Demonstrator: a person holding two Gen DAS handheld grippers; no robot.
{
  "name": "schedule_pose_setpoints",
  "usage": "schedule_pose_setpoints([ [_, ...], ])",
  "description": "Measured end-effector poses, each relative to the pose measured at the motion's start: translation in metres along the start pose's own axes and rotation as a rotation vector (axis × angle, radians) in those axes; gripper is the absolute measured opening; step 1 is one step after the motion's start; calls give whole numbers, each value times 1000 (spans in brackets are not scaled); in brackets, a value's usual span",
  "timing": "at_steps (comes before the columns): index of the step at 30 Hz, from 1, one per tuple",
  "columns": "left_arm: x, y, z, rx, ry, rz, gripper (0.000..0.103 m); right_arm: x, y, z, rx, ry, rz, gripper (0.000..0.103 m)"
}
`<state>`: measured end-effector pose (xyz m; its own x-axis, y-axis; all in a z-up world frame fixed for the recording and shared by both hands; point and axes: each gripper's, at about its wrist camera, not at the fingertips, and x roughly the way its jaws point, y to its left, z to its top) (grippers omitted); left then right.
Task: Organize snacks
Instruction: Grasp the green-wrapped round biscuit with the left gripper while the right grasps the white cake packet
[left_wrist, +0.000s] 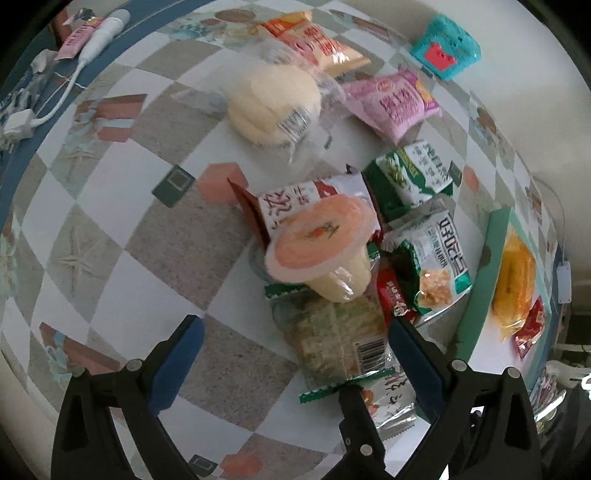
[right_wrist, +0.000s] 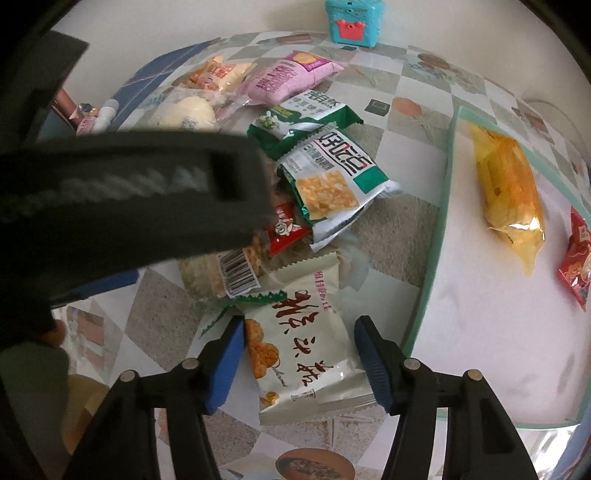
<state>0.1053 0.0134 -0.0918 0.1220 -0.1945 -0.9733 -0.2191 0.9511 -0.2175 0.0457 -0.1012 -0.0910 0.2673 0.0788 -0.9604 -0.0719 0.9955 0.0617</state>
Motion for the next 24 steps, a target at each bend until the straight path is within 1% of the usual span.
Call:
schedule_pose_setpoints([
  [2, 0, 1, -1, 2, -2, -7, 98, 0, -1, 1, 0, 0, -2, 62],
  [4, 0, 0, -2, 7, -4, -13, 90, 0, 2, 4, 4, 0, 2, 62],
  [5, -1, 1, -2, 13, -6, -5, 84, -1, 1, 4, 5, 0, 3, 62],
  [6, -4, 5, -4, 18, -6, 6, 82, 5, 4, 6, 5, 1, 2, 62],
  [7, -6, 9, -4, 20, -7, 21, 82, 5, 4, 6, 5, 0, 2, 62],
  [10, -12, 20, -4, 3, -8, 30, 81, 3, 5, 6, 8, 2, 1, 62],
  [14, -20, 34, -4, 2, -23, 77, 80, 8, 9, 7, -5, 2, -19, 62],
  [18, -16, 34, -3, 2, -16, 60, 80, 12, 17, 4, -23, 1, -41, 62],
  [20, -9, 26, -2, 4, -11, 39, 80, 13, 19, 4, -35, 1, -49, 62],
  [24, -2, 12, -2, 17, -12, 38, 81, 18, 27, -3, -37, -1, -58, 62],
])
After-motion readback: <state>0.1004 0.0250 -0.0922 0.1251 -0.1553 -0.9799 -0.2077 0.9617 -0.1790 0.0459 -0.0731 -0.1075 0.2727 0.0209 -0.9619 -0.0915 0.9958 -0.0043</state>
